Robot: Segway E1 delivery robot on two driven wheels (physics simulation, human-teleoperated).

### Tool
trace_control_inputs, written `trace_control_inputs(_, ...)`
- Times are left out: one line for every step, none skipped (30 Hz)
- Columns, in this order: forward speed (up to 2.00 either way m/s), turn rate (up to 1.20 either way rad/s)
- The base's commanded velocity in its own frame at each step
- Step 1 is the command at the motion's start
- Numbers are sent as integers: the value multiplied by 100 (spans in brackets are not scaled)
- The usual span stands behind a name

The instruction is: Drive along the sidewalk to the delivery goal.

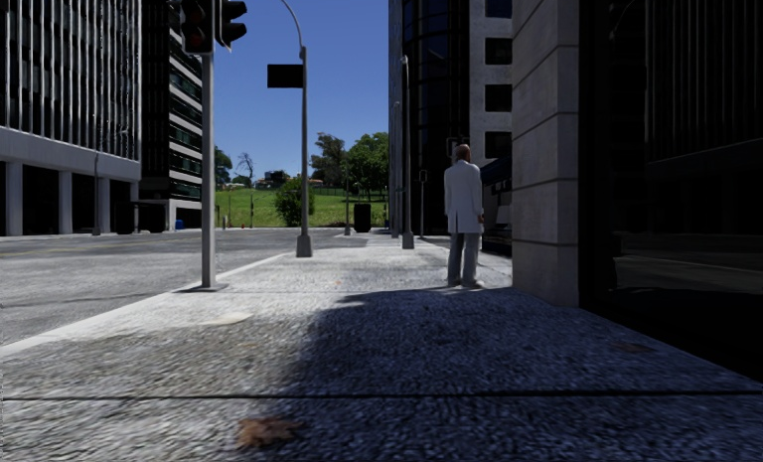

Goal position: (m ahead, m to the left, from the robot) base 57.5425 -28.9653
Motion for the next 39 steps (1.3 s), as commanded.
trace_control_inputs(200,0)
trace_control_inputs(200,0)
trace_control_inputs(200,0)
trace_control_inputs(200,0)
trace_control_inputs(200,0)
trace_control_inputs(200,0)
trace_control_inputs(200,0)
trace_control_inputs(200,0)
trace_control_inputs(200,0)
trace_control_inputs(200,0)
trace_control_inputs(200,0)
trace_control_inputs(200,0)
trace_control_inputs(200,0)
trace_control_inputs(200,0)
trace_control_inputs(200,0)
trace_control_inputs(200,0)
trace_control_inputs(200,0)
trace_control_inputs(200,0)
trace_control_inputs(200,0)
trace_control_inputs(200,0)
trace_control_inputs(200,0)
trace_control_inputs(200,0)
trace_control_inputs(200,0)
trace_control_inputs(200,0)
trace_control_inputs(200,0)
trace_control_inputs(200,0)
trace_control_inputs(200,0)
trace_control_inputs(200,0)
trace_control_inputs(200,0)
trace_control_inputs(200,0)
trace_control_inputs(200,0)
trace_control_inputs(200,0)
trace_control_inputs(200,0)
trace_control_inputs(200,0)
trace_control_inputs(200,0)
trace_control_inputs(200,0)
trace_control_inputs(200,0)
trace_control_inputs(200,0)
trace_control_inputs(200,0)
